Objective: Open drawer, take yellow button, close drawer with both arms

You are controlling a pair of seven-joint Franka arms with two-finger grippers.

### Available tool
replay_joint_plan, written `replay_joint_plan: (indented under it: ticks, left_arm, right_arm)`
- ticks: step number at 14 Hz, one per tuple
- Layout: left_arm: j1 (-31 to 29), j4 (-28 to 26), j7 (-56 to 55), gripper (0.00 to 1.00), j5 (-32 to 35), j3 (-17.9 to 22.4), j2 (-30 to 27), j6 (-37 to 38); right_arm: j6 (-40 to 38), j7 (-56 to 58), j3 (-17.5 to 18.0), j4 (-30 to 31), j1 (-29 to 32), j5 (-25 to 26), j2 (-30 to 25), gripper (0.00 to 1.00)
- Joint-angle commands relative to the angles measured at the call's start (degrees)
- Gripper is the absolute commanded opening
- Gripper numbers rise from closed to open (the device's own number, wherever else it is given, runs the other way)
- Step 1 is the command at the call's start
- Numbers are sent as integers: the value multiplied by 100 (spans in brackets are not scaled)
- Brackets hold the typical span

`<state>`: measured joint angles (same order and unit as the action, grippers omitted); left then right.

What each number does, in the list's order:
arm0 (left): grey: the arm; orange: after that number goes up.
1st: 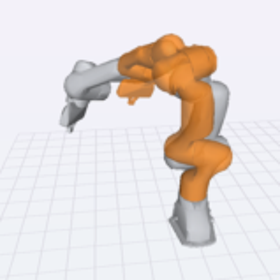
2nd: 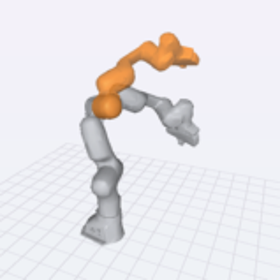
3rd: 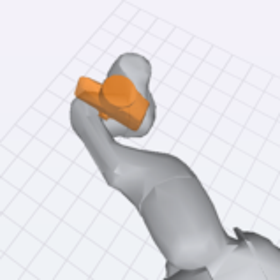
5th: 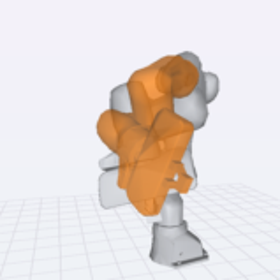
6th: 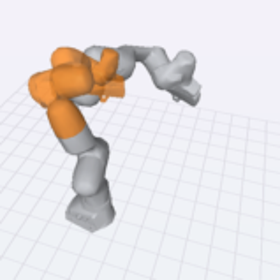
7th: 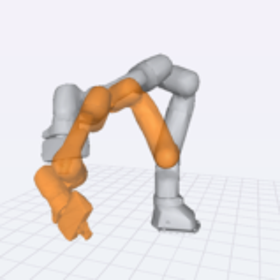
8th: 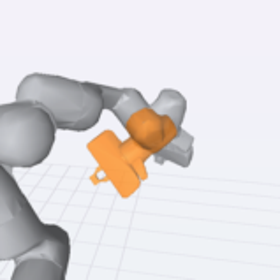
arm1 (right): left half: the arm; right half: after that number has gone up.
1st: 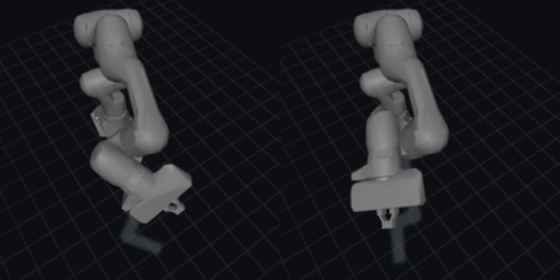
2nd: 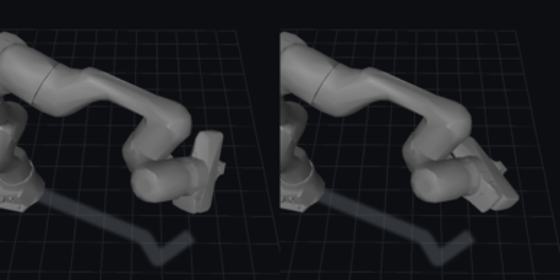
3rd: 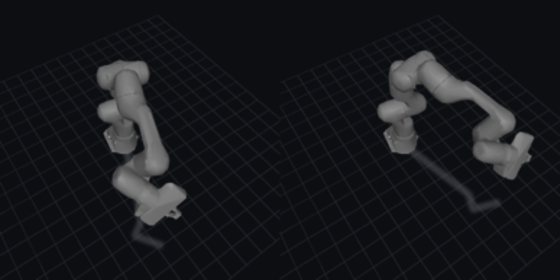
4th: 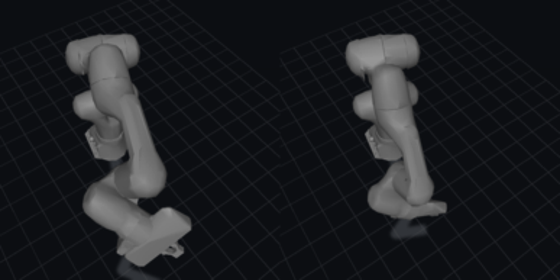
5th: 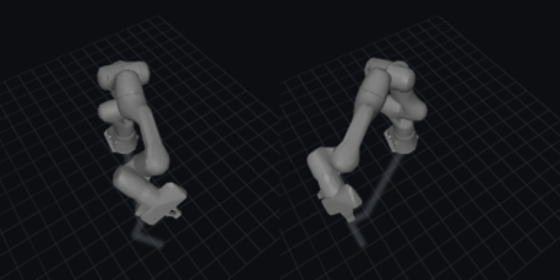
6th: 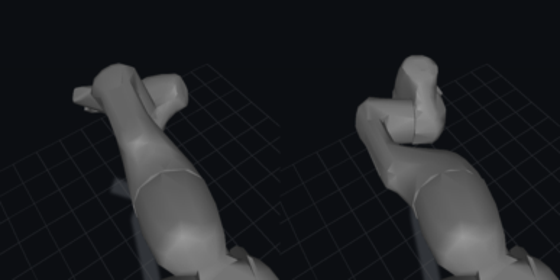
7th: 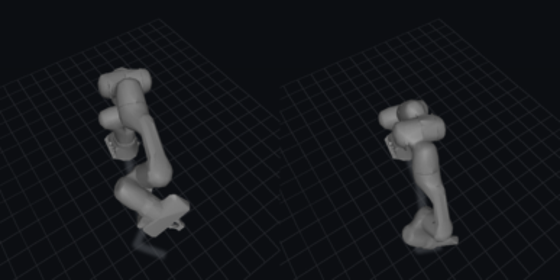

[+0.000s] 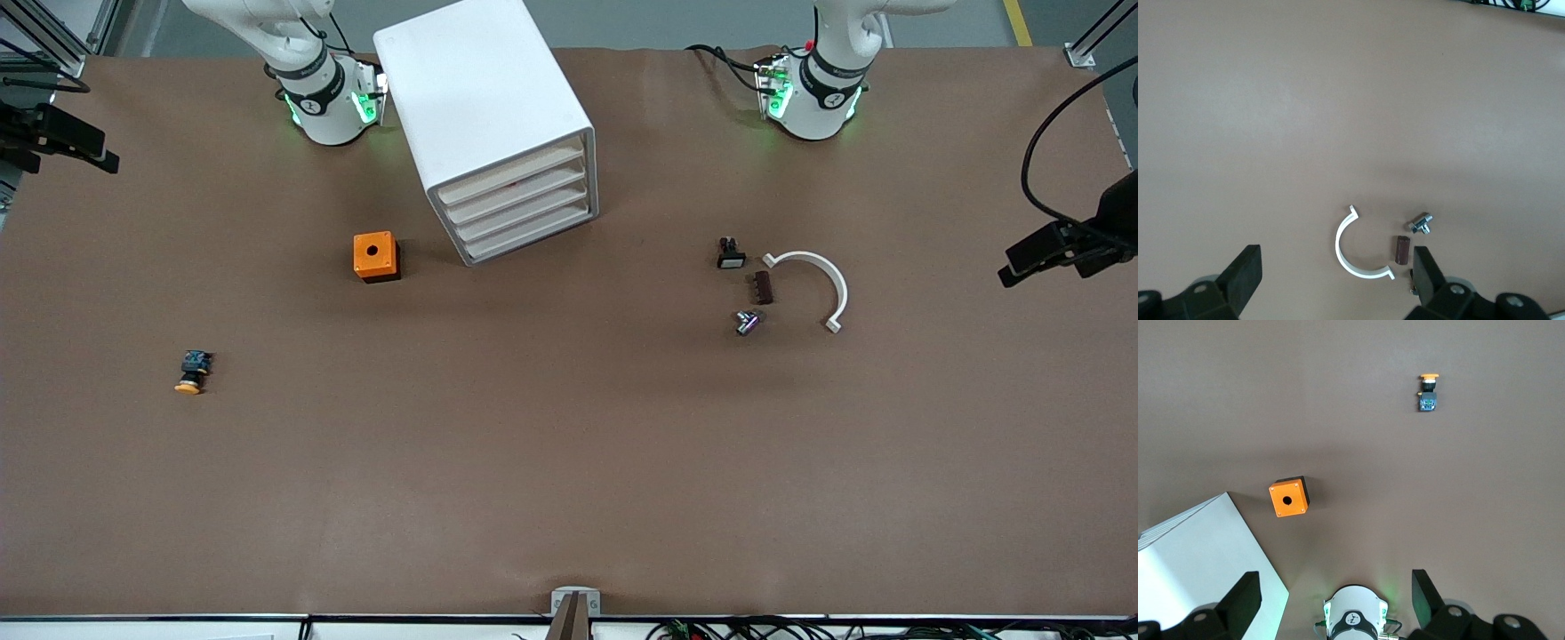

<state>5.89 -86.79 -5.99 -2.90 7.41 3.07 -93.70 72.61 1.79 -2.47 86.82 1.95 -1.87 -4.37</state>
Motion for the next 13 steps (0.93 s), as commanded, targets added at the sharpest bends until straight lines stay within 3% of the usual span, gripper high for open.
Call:
replay_joint_plan:
  ticks: [1,13]
  left_arm:
    - [44,-13,9,100,140,-2,-210,255]
    - [44,145,1,100,87,-38,-193,537]
  right_arm:
    - [69,-82,-210,344,-195,28,-292,100]
    - [438,-74,-158,538,-160,63,-398,100]
